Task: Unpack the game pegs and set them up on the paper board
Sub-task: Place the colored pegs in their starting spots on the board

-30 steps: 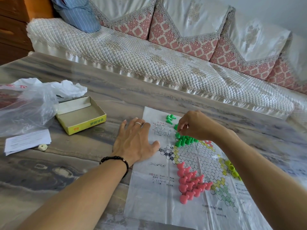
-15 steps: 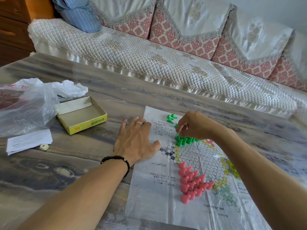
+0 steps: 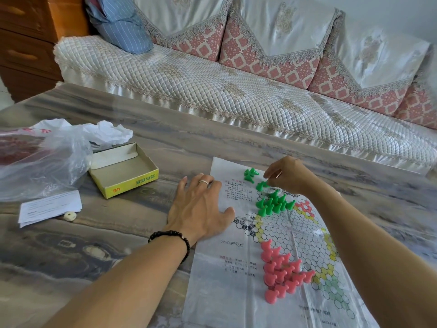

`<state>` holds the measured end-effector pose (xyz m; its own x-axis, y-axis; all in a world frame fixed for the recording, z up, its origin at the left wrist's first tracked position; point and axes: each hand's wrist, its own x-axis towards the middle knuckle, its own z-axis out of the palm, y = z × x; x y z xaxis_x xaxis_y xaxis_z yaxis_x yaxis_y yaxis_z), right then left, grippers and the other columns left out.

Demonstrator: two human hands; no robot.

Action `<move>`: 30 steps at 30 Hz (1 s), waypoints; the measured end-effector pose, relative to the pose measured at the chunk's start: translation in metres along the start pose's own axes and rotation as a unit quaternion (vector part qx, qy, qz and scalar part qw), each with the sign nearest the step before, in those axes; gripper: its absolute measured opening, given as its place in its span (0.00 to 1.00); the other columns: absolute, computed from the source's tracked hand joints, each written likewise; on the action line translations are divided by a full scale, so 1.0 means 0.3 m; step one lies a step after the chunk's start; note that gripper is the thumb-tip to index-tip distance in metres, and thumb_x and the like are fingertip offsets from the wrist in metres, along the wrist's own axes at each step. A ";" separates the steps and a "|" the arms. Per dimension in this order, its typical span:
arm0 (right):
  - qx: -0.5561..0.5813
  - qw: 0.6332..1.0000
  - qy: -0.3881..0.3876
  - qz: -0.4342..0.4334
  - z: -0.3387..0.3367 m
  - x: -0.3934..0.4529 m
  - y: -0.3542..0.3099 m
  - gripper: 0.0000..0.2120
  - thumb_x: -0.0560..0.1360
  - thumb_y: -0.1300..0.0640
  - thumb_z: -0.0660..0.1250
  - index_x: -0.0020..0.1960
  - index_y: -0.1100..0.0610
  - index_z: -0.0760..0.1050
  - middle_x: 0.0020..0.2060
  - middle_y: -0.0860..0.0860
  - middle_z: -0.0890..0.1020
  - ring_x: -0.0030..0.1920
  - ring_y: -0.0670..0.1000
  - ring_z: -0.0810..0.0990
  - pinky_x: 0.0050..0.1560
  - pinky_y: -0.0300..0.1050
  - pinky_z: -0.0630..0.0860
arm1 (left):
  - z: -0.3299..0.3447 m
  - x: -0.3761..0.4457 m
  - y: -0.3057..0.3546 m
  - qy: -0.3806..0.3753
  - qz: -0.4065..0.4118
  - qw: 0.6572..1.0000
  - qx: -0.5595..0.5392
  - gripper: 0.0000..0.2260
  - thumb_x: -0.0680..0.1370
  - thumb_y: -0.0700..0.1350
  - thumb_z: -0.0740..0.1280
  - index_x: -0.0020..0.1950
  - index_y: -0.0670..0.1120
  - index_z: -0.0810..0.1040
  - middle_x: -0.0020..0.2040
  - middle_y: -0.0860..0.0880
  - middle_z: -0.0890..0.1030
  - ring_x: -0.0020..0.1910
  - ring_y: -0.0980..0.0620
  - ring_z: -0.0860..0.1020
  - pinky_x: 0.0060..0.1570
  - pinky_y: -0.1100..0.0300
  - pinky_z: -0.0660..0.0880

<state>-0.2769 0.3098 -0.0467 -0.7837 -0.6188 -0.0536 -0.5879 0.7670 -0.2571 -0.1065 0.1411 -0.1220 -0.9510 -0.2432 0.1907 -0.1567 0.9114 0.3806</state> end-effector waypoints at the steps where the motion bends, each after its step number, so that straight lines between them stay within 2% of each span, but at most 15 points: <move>1: 0.003 1.000 -0.006 -0.001 0.005 0.003 0.001 0.07 0.72 0.63 0.71 0.50 0.56 0.83 0.44 0.49 0.83 0.42 0.45 0.81 0.49 0.36 0.76 | 0.001 0.000 0.000 -0.001 0.000 1.000 0.000 0.29 0.74 0.64 0.57 0.70 0.51 0.67 0.74 0.50 0.65 0.75 0.50 0.56 0.75 0.44 0.49; 5: -0.021 1.000 -0.001 0.002 0.023 0.015 0.006 0.07 0.72 0.62 0.72 0.50 0.57 0.83 0.43 0.48 0.83 0.42 0.46 0.80 0.52 0.40 0.78 | 0.002 0.002 -0.001 -0.001 0.001 1.000 0.003 0.29 0.74 0.64 0.56 0.70 0.51 0.67 0.74 0.50 0.65 0.75 0.50 0.56 0.74 0.44 0.49; 8: -0.054 0.998 0.007 0.016 0.027 0.021 0.013 0.05 0.72 0.59 0.73 0.47 0.58 0.81 0.43 0.50 0.83 0.41 0.48 0.80 0.49 0.43 0.80 | 0.001 0.001 0.000 -0.003 0.001 1.000 0.006 0.29 0.74 0.64 0.56 0.71 0.51 0.66 0.74 0.49 0.64 0.75 0.50 0.56 0.74 0.44 0.49; 11: -0.048 0.998 0.040 0.021 0.014 0.014 0.008 0.03 0.74 0.59 0.69 0.43 0.58 0.77 0.40 0.53 0.82 0.37 0.49 0.79 0.43 0.44 0.80 | 0.001 0.002 0.001 -0.003 0.001 1.000 0.005 0.29 0.74 0.64 0.56 0.70 0.51 0.67 0.74 0.50 0.65 0.75 0.50 0.56 0.74 0.44 0.50; 13: -0.012 0.998 0.063 0.018 -0.007 0.006 -0.006 0.06 0.75 0.57 0.68 0.42 0.58 0.77 0.37 0.53 0.81 0.34 0.48 0.77 0.38 0.43 0.78 | 0.000 0.001 0.001 -0.005 0.001 1.000 0.004 0.29 0.74 0.64 0.56 0.71 0.51 0.66 0.74 0.49 0.64 0.76 0.50 0.56 0.74 0.44 0.49; 15: 0.012 0.997 0.075 0.009 -0.031 -0.011 -0.030 0.07 0.76 0.57 0.68 0.42 0.59 0.77 0.33 0.51 0.78 0.31 0.47 0.73 0.33 0.39 0.71 | 0.000 0.001 0.001 -0.007 0.002 1.000 0.004 0.30 0.74 0.64 0.56 0.72 0.51 0.65 0.74 0.49 0.64 0.76 0.50 0.55 0.75 0.44 0.49; 17: 0.034 0.996 0.079 0.003 -0.047 -0.029 -0.052 0.07 0.76 0.58 0.67 0.42 0.61 0.77 0.31 0.49 0.75 0.30 0.46 0.70 0.31 0.37 0.66 | -0.003 0.000 0.001 -0.008 0.001 1.000 0.004 0.30 0.74 0.64 0.56 0.72 0.51 0.65 0.75 0.49 0.64 0.76 0.50 0.55 0.75 0.44 0.49; 20: 0.068 0.994 0.085 0.000 -0.063 -0.058 -0.074 0.07 0.76 0.60 0.66 0.42 0.63 0.76 0.31 0.48 0.74 0.29 0.45 0.69 0.30 0.36 0.65 | -0.008 -0.003 0.004 -0.010 0.000 1.000 0.004 0.30 0.75 0.64 0.57 0.72 0.50 0.65 0.75 0.49 0.63 0.76 0.49 0.55 0.75 0.44 0.49; 23: 0.109 0.990 0.085 -0.006 -0.078 -0.088 -0.081 0.06 0.76 0.62 0.65 0.42 0.63 0.77 0.31 0.48 0.75 0.29 0.45 0.69 0.30 0.36 0.67 | -0.010 -0.004 0.005 -0.013 0.001 1.000 0.007 0.30 0.75 0.64 0.57 0.73 0.50 0.65 0.75 0.48 0.63 0.76 0.49 0.55 0.75 0.44 0.49; 26: 0.151 0.985 0.085 -0.004 -0.086 -0.111 -0.080 0.05 0.76 0.63 0.65 0.43 0.63 0.77 0.31 0.52 0.78 0.29 0.47 0.73 0.30 0.42 0.72 | -0.010 -0.004 0.004 -0.014 0.000 1.000 0.008 0.30 0.75 0.64 0.56 0.73 0.50 0.64 0.75 0.48 0.63 0.76 0.49 0.55 0.75 0.44 0.49; 30: 0.183 0.980 0.079 0.002 -0.090 -0.121 -0.095 0.03 0.76 0.64 0.66 0.44 0.63 0.78 0.34 0.56 0.82 0.30 0.46 0.78 0.35 0.44 0.79 | -0.014 -0.004 0.007 -0.015 -0.001 1.000 0.002 0.29 0.75 0.64 0.57 0.72 0.50 0.65 0.75 0.48 0.63 0.76 0.49 0.55 0.75 0.44 0.48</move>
<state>-0.2371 0.3152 -0.0114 -0.8248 -0.5586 0.0879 -0.4958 0.6395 -0.5876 -0.1045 0.1419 -0.1176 -0.9585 -0.2341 0.1629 -0.1589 0.9126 0.3767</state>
